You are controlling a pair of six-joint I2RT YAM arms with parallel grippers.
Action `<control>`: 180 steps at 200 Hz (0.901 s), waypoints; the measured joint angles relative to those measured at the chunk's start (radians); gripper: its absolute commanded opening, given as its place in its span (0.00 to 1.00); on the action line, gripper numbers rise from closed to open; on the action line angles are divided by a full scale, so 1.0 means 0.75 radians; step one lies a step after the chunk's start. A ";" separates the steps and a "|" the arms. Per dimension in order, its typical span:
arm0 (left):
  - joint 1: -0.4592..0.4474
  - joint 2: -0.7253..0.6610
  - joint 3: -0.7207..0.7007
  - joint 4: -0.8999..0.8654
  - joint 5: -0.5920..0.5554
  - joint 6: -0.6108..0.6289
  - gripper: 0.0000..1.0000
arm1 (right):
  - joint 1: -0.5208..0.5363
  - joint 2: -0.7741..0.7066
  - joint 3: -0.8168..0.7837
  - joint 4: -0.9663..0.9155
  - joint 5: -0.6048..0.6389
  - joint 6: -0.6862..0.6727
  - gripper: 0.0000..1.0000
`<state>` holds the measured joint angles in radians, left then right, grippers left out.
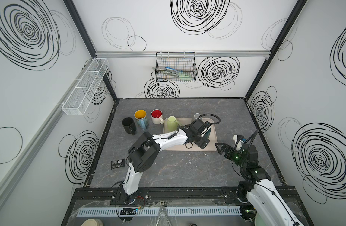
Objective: Turn the mug right side up
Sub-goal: Rotate the mug on the tray.
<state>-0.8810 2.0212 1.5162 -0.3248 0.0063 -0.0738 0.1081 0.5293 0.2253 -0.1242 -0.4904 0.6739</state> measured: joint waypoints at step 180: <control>0.090 0.200 0.215 -0.090 -0.009 0.067 0.77 | -0.002 -0.045 0.000 -0.067 0.012 -0.006 1.00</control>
<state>-0.8135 2.1715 1.6775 -0.3923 -0.0006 -0.0238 0.1070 0.4953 0.2253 -0.1745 -0.4812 0.6693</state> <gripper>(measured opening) 0.807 0.999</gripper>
